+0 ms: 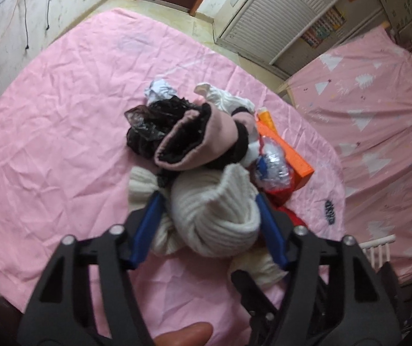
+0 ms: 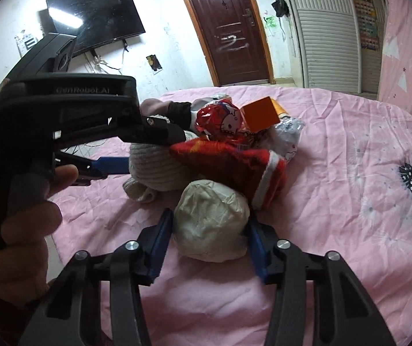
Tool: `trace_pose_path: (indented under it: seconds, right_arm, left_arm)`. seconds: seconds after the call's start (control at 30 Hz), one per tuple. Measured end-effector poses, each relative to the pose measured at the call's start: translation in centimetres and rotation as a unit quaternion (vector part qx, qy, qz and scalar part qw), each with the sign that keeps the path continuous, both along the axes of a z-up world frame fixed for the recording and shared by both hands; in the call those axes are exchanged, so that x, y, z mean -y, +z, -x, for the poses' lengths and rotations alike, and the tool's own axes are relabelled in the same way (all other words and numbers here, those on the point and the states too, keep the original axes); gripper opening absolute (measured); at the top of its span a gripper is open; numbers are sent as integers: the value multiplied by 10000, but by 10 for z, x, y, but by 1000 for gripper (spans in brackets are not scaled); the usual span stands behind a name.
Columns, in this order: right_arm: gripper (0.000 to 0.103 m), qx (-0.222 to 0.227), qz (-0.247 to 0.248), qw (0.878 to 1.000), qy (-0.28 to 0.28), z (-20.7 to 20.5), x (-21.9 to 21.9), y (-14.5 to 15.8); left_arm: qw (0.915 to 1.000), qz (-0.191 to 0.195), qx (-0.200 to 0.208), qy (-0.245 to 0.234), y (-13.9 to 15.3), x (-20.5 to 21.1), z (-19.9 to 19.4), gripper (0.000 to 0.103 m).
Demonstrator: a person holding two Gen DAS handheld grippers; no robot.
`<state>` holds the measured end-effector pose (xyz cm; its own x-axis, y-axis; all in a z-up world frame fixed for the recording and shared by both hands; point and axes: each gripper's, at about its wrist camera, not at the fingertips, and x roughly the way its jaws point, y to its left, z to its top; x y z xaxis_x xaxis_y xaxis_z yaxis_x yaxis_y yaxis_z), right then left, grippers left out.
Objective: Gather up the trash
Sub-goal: 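Grasp the beige crumpled ball with the right tool while the left tool grasps the white knit sock, then carry both items to the yellow bin and open both tools to drop them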
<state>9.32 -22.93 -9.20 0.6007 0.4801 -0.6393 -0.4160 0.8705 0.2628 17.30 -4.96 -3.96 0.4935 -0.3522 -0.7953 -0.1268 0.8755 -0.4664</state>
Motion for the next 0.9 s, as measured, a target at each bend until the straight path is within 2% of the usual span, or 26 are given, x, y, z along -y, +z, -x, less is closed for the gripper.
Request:
trace_pose_path:
  seconds: [0.07,0.23,0.53,0.77,0.9]
  right_arm:
    - [41,92,-25,9999,-51,3,-1,2]
    - [41,203,-238,9995,-68,12,7,4]
    - [41,382,-512,9979,-113,7,33,19]
    - [41,680,-669,9952,-238,16,54,39]
    - [41,780,-728,9935,-387,17,66,45]
  left_arm:
    - [10000,21,45,8,4,0,4,52]
    - [9999,-11,122,-57,11,0,10,48]
    - [9990,-136,418,-82,34,7,24,47]
    - [9930,-469,1083,53,70,17,41,47]
    - [9903,-493,1302,-15,85,26,47,47]
